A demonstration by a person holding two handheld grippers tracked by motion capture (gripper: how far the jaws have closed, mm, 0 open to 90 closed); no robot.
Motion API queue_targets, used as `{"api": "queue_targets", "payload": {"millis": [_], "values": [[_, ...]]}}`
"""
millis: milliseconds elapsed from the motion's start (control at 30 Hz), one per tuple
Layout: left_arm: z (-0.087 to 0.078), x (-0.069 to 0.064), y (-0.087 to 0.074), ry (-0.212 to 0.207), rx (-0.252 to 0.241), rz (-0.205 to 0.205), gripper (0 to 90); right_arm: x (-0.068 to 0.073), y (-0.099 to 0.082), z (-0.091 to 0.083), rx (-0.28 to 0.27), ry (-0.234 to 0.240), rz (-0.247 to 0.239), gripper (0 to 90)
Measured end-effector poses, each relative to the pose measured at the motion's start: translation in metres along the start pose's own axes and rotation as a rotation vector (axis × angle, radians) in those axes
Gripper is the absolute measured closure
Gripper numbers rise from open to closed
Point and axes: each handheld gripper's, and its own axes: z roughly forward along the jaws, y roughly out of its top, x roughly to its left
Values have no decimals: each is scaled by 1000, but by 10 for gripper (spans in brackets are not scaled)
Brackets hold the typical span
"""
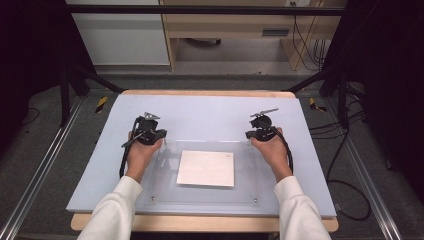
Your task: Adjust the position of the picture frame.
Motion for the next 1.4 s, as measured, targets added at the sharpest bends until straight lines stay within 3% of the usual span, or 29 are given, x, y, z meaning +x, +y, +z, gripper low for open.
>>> {"api": "queue_targets", "payload": {"millis": [367, 800, 867, 967, 1000, 1067, 1167, 1233, 1400], "values": [[3, 5, 9, -22, 46, -24, 852, -8, 6, 2, 27, 50, 37, 848], [5, 5, 12, -21, 66, -33, 852, -6, 2, 2, -10, 40, 3, 842], [5, 4, 12, -19, 67, -30, 852, -5, 1, 1, -26, 18, -18, 800], [5, 5, 12, -18, 67, -27, 853, -3, -2, -6, -71, 24, -30, 718], [5, 4, 12, -16, 67, -27, 852, -2, -3, -8, -77, 0, -57, 670], [5, 4, 12, -14, 68, -26, 852, 1, -7, -16, -102, -29, -96, 626], [5, 5, 12, -14, 69, -26, 852, 5, -16, -32, -144, -36, -116, 528], [4, 4, 12, -15, 70, -23, 852, 10, -25, -43, -173, -52, -158, 459], [4, 4, 12, -12, 73, -24, 852, 23, -60, -73, -267, -60, -210, 250]]}}
